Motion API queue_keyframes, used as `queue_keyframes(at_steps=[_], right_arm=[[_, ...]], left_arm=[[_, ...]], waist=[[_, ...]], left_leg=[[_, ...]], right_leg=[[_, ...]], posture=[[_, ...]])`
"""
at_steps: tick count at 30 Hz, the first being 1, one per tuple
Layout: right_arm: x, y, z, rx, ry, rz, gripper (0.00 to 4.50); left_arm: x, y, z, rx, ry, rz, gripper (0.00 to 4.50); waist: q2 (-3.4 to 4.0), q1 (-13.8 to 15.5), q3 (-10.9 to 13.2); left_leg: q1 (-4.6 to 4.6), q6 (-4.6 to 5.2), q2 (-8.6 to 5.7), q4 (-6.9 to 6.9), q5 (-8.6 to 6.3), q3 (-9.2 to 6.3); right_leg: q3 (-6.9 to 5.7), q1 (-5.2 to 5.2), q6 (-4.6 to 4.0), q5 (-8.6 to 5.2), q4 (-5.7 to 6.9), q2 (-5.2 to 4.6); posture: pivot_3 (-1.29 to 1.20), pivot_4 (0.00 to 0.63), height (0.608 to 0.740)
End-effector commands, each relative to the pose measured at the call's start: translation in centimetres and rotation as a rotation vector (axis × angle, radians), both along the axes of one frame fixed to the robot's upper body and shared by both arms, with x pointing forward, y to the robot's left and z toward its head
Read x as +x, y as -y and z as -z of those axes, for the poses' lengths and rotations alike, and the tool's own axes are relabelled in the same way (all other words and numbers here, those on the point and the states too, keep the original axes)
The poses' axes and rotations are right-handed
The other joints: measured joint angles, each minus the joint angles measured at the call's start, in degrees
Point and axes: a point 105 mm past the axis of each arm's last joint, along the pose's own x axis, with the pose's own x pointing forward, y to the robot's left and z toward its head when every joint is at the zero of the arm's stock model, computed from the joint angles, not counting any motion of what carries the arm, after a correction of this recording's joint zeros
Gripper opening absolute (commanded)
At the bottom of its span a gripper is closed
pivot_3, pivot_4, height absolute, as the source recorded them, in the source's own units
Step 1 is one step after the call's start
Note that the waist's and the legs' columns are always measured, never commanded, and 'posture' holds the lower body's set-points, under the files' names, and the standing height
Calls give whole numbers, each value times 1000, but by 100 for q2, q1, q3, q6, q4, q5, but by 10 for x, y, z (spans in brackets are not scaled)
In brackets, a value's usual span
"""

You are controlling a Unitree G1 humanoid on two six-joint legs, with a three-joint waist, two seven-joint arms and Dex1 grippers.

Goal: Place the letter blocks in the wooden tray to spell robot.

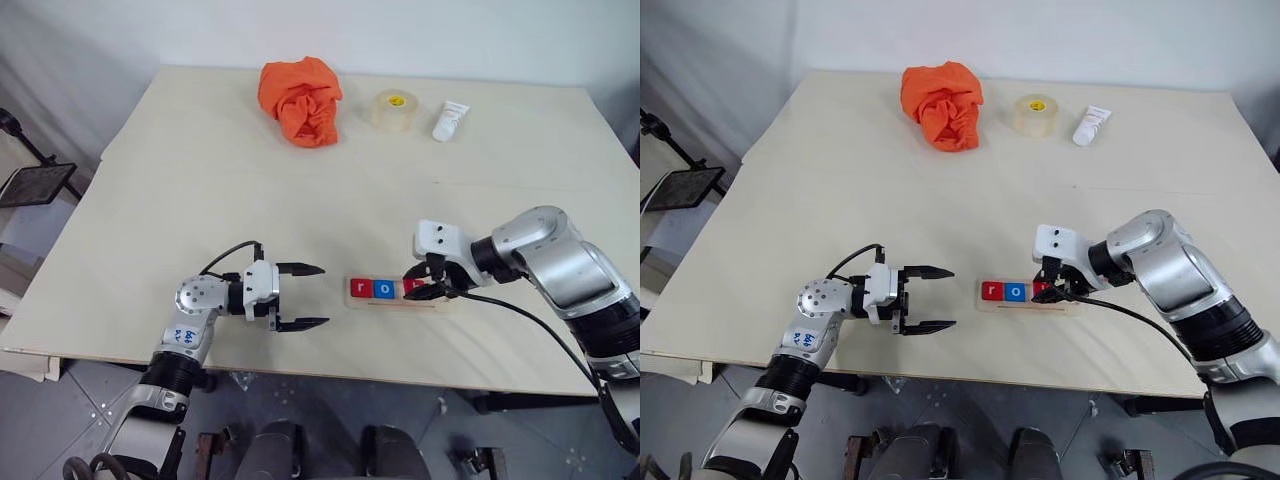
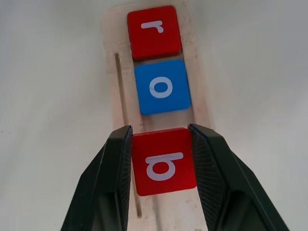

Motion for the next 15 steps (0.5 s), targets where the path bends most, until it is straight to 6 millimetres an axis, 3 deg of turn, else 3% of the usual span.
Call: queue_keyframes(at_steps=[1,11,12,15], right_arm=[[5,-4,-7,-3,43,-12,1411],[4,-10,-4,-9,27,-35,1411],[5,-9,-3,-16,31,-32,2124],[6,-8,-7,-19,44,-34,3095]], left_arm=[[-2,0,-2,-1,25,3,4500],[-1,1,-3,-7,35,-8,4500],[-1,1,-4,-7,36,-9,4500],[0,1,-4,-8,36,-12,4500]], waist=[[0,-2,0],[0,-2,0],[0,-2,0],[0,-1,0]], left_leg=[[0,0,0,0,0,0],[0,0,-1,0,0,1],[0,0,0,0,0,1],[0,0,-1,0,0,1]], right_leg=[[0,0,0,0,0,0],[0,-1,0,0,0,0],[0,-1,0,0,1,0],[0,-1,0,0,1,0]], posture=[[0,150,740],[0,150,740],[0,150,740],[0,150,740]])
